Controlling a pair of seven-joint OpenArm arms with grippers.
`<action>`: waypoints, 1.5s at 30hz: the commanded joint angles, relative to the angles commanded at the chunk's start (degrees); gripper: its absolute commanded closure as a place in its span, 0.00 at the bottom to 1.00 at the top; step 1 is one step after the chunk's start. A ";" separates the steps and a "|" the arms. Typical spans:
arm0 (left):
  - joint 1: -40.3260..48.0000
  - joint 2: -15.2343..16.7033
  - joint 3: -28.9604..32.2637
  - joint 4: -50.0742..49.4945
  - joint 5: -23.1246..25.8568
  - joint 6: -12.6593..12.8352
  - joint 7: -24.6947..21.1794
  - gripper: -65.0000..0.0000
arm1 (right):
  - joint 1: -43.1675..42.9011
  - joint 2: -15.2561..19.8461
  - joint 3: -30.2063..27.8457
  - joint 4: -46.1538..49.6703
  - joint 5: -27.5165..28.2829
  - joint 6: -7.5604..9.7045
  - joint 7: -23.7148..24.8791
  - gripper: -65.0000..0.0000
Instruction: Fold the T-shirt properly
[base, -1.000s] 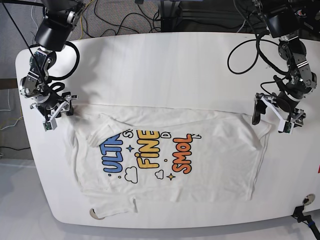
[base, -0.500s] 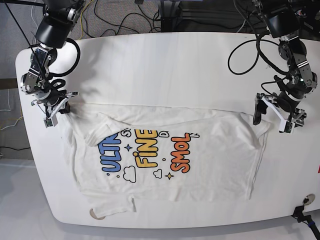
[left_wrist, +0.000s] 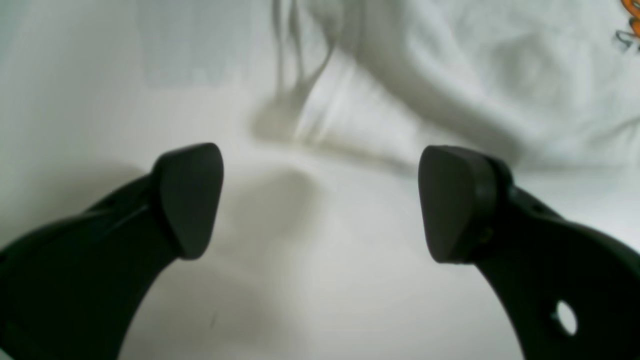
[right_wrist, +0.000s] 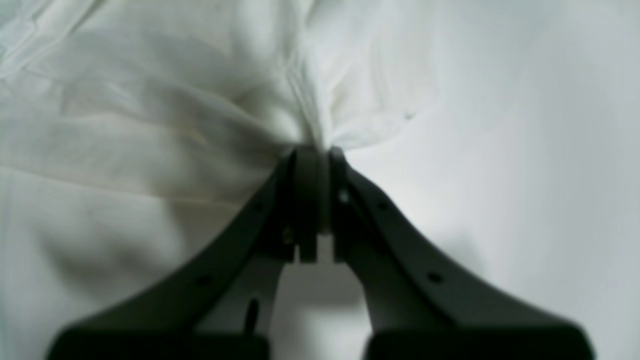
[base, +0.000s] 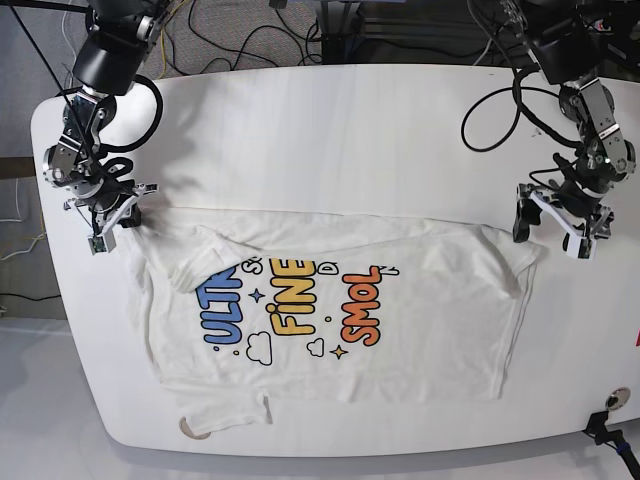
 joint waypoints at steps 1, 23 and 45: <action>-0.53 0.00 0.00 -0.62 0.00 0.00 -0.62 0.09 | 0.00 0.00 0.00 0.00 0.00 0.00 0.00 1.00; -8.62 0.35 -0.18 -18.55 0.00 0.00 -5.36 0.10 | 0.09 -0.09 0.00 0.00 0.00 0.00 0.00 1.00; -9.67 0.35 -0.18 -18.64 0.00 0.00 -5.36 0.86 | -0.09 -0.09 0.00 0.00 0.00 0.00 0.00 1.00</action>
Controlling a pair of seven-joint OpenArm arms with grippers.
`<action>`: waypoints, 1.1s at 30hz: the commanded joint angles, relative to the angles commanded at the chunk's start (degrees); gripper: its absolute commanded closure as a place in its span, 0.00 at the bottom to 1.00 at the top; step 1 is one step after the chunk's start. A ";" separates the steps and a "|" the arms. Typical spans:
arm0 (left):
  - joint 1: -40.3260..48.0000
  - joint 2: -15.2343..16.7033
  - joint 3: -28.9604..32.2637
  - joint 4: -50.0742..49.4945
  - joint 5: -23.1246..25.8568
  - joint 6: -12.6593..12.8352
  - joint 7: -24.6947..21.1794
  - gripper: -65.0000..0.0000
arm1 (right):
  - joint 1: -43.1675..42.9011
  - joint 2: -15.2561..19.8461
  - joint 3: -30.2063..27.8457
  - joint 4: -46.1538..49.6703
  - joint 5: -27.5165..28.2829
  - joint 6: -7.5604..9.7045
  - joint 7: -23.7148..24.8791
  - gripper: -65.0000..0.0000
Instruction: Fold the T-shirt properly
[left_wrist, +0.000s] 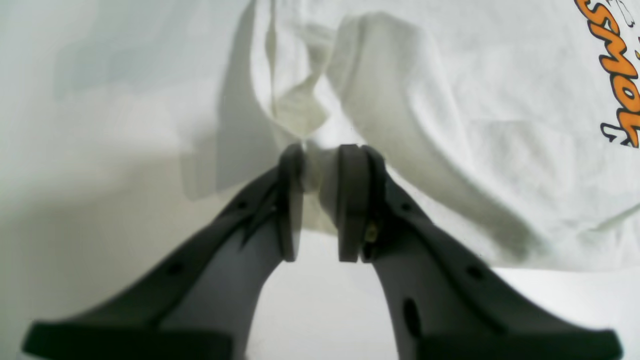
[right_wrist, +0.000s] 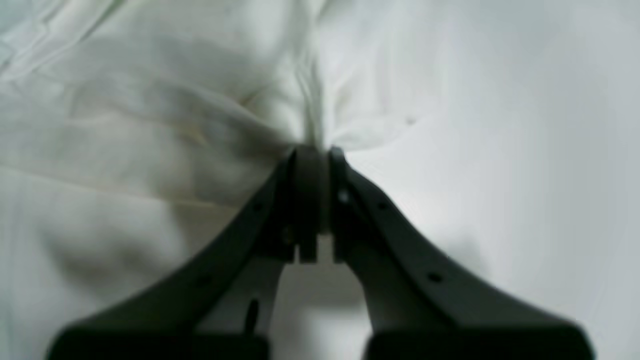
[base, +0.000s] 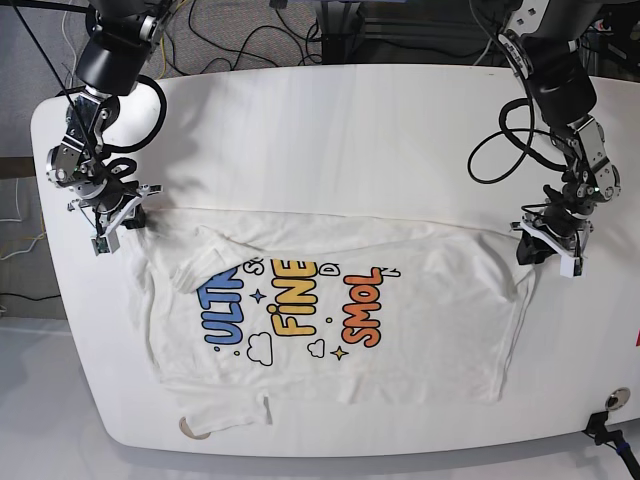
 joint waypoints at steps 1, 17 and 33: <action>0.09 0.00 0.00 0.00 0.00 0.00 0.00 0.86 | 0.00 0.00 0.00 0.00 0.00 0.00 0.00 1.00; 11.08 0.00 0.09 8.00 0.00 0.00 0.26 1.00 | -6.77 -0.09 0.00 5.27 0.09 0.00 -0.35 1.00; 37.19 0.00 -1.67 36.13 -6.59 0.00 12.22 1.00 | -26.64 -0.09 0.26 16.97 0.18 0.00 -0.44 1.00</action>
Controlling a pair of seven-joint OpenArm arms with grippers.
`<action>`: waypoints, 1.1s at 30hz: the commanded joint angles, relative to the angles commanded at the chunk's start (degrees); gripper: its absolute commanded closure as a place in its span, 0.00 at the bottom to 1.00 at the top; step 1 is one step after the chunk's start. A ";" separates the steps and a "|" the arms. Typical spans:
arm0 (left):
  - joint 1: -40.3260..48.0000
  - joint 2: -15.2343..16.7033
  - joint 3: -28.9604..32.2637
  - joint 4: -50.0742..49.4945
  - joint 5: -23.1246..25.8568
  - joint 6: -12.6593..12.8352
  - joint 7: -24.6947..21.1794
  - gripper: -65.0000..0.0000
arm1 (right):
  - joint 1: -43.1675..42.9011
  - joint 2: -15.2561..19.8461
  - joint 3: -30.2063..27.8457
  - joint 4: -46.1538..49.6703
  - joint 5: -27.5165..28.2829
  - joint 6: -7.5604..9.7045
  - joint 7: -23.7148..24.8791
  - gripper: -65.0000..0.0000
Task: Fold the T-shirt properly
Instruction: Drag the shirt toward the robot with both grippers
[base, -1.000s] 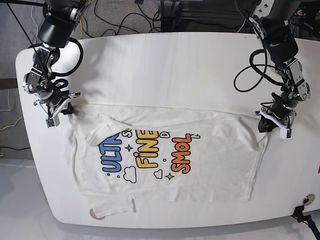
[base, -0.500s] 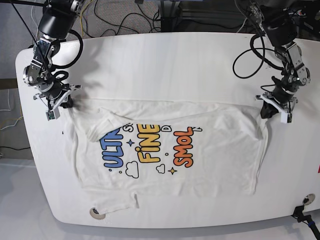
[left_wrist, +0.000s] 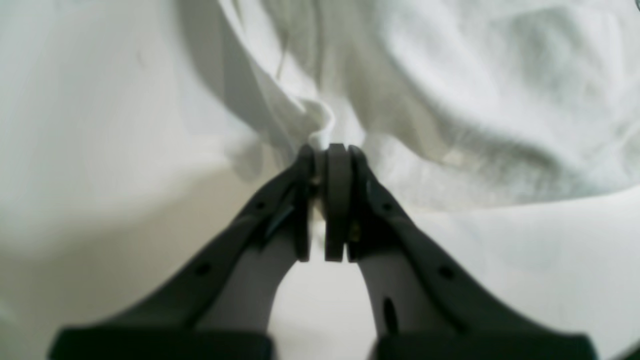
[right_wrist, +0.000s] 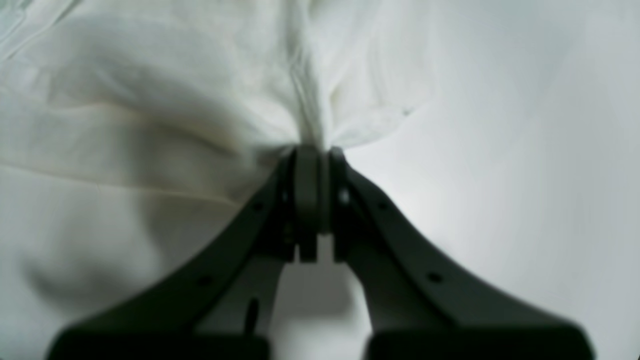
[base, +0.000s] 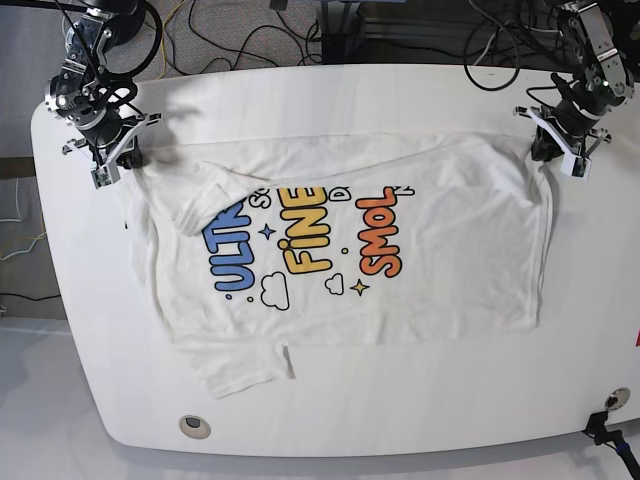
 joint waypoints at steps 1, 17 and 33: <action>1.14 0.00 0.00 1.05 0.00 0.00 0.00 1.00 | -0.97 0.00 0.09 0.09 0.09 0.00 0.00 1.00; 9.49 0.00 -1.67 6.68 0.00 0.00 0.09 1.00 | -10.73 0.88 2.11 4.92 4.48 0.00 0.00 1.00; 9.85 -0.44 -1.58 6.86 5.89 0.00 0.09 0.90 | -10.46 0.79 1.85 4.84 4.48 0.00 0.00 1.00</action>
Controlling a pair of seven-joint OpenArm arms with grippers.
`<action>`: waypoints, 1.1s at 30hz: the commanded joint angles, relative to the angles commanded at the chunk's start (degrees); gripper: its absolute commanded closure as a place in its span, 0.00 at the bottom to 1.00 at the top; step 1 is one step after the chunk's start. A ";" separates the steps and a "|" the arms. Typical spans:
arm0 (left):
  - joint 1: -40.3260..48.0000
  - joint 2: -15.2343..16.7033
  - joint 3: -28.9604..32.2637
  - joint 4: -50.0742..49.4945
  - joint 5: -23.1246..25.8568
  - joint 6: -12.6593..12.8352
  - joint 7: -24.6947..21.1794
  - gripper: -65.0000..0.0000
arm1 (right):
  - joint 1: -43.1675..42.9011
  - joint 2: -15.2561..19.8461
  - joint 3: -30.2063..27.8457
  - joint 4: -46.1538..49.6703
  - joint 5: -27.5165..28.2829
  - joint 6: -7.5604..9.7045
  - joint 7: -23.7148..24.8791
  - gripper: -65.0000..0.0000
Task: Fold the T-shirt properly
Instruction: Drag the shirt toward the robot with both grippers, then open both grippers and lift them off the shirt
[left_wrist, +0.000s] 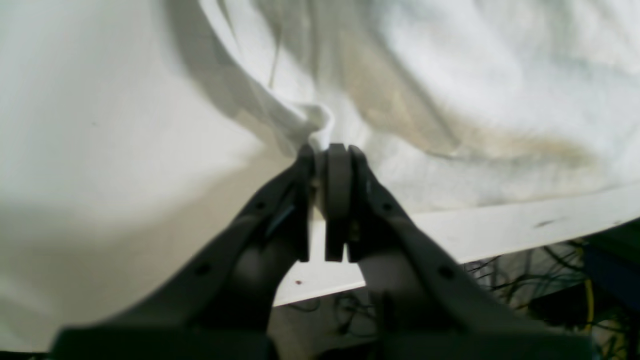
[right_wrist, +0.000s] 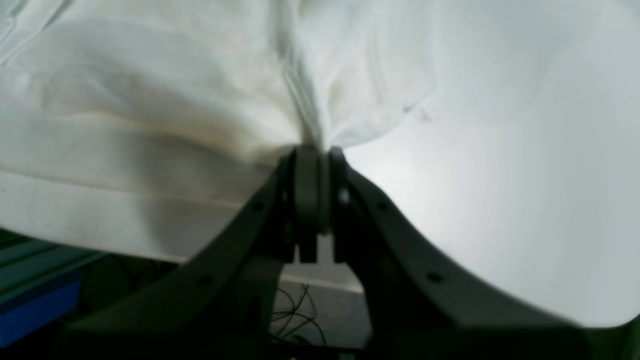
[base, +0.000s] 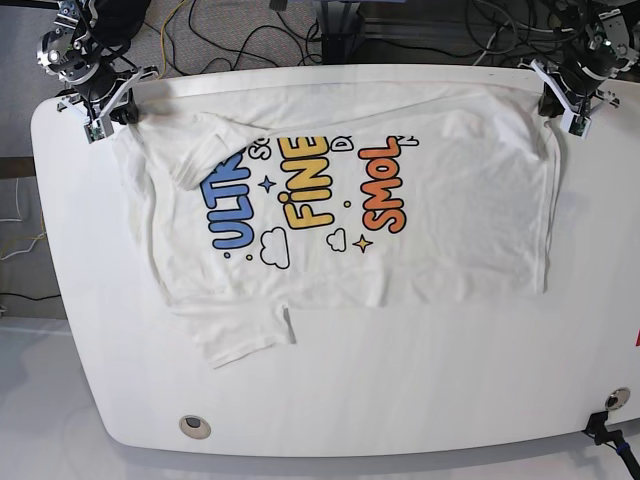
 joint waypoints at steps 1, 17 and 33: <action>0.00 0.00 0.00 0.00 0.35 0.00 0.00 0.78 | 0.00 0.00 0.00 0.00 0.00 0.00 0.00 1.00; -3.78 0.35 -5.98 7.56 -5.19 0.00 0.00 0.27 | 0.09 -0.70 -0.09 0.00 0.00 0.00 0.00 1.00; -6.07 2.64 5.45 5.63 -7.91 0.00 3.69 0.27 | 0.18 -1.14 -0.18 0.18 0.00 0.00 0.00 1.00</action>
